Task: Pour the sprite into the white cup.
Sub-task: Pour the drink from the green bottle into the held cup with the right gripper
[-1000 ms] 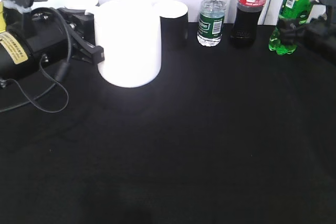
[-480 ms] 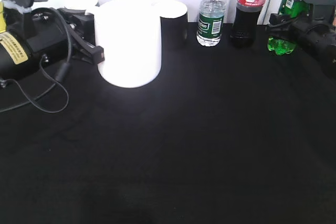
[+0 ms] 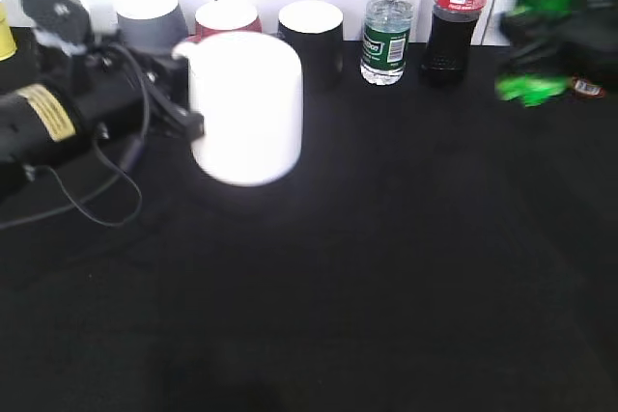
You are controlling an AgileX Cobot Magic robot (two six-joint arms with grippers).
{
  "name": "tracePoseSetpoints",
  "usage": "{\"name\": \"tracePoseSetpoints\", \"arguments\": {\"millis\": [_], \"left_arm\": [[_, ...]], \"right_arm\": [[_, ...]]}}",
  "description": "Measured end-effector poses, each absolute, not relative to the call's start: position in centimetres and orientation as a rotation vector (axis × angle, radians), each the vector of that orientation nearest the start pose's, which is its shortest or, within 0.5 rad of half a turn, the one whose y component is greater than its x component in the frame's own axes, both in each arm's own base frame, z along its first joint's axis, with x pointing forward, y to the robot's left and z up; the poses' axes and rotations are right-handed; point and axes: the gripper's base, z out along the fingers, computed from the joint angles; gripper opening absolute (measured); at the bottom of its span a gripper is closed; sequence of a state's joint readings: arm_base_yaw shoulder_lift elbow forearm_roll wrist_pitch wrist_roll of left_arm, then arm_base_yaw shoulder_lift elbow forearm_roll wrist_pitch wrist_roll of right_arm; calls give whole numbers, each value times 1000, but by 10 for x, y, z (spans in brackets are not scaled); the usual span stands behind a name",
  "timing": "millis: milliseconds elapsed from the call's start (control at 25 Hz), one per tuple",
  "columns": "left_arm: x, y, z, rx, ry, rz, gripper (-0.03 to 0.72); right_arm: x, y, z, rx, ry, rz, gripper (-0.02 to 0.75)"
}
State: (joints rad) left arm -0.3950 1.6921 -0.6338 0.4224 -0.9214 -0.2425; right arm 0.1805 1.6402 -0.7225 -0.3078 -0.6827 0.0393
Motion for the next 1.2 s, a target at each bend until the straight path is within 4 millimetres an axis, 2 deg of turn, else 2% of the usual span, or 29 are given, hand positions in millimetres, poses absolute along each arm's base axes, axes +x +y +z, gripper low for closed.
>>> {"name": "tracePoseSetpoints", "arguments": {"millis": [120,200,240,320,400,520,720,1200], "left_arm": [[281,-152,190,631,1589,-564,52],[281,-152,190,633,1585,-566,52],[281,-152,190,638,1584,-568,52],[279,-153,190,662,1582,-577,52],[278,-155,189,675,1587,-603,52],[274,-158,187,751,1576,-619,52],[273,-159,187,774,1571,-622,52],[271,-159,182,820,1605,-601,52]], "right_arm": [[303,131,216,-818,1580,109,418],[293,151,216,-1009,1474,32,418],[291,154,215,-1081,1422,-26,418],[292,153,215,-1200,1329,-174,418],[297,149,212,-1246,1301,-312,418],[299,147,210,-1301,1254,-406,417],[300,146,215,-1374,1103,-573,417],[305,148,225,-1466,919,-759,414]]}}
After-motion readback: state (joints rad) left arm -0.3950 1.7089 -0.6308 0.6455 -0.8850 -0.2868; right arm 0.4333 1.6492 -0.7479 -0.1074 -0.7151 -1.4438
